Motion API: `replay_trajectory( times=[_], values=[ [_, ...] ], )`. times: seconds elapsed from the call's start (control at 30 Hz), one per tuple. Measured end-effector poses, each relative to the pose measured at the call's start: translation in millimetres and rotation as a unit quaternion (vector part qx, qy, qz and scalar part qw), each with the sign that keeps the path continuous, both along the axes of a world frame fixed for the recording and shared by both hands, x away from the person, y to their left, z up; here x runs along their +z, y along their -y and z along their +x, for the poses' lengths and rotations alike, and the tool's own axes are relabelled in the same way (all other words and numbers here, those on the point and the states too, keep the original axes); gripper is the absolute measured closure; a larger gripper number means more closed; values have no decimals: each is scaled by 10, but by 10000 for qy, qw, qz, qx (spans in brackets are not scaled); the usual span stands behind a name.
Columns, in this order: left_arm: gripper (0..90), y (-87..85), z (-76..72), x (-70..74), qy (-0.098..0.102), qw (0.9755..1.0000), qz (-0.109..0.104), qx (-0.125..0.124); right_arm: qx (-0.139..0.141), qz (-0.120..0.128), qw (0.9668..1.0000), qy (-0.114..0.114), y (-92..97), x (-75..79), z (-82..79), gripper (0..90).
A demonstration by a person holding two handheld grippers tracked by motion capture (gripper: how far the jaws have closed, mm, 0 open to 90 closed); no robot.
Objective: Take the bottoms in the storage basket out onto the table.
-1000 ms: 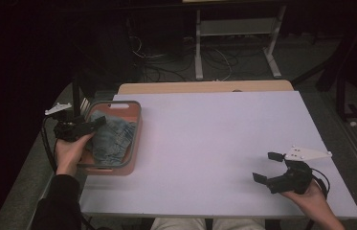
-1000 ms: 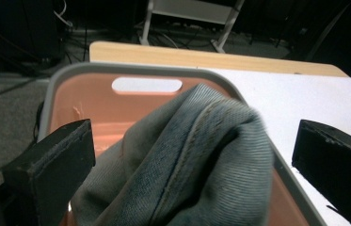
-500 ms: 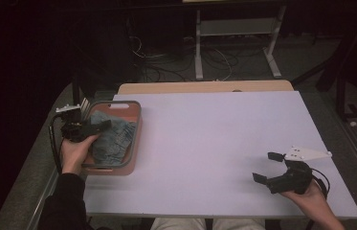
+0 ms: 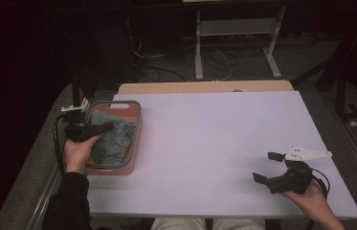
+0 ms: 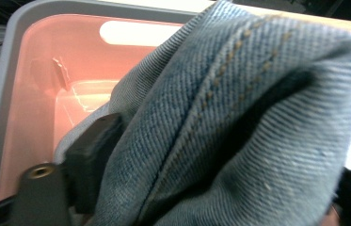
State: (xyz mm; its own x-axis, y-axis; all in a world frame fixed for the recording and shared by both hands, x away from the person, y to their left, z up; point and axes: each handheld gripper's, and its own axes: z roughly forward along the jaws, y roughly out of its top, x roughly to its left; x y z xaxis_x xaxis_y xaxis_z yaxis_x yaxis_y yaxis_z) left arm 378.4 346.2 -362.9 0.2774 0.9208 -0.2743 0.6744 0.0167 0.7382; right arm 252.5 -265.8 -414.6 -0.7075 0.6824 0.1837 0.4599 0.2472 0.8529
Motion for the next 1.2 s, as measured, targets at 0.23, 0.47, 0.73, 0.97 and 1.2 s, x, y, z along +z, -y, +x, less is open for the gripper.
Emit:
replay_trajectory(
  times=[0.23, 0.47, 0.73, 0.97, 1.2],
  values=[
    [429, -18, -36, -12, 49, 9999, -102, 55, -6, 1, 10000, -5, -1, -1, 1, 0],
    [624, 56, -43, 32, 59, 9999, 64, -72, -6, -2, 10000, -3, -2, 0, 1, 0],
    [675, 39, -51, 70, -10, 9999, -111, -67, -10, -6, 10000, -10, 1, -1, 2, 0],
    [672, -64, -84, 120, -85, 9990, -438, -78, -23, 3, 10000, 0, 4, 4, -2, 0],
    [673, -42, -144, 301, -94, 9992, -355, -176, -22, 2, 10000, 0, -1, 2, 5, 0]
  ],
)
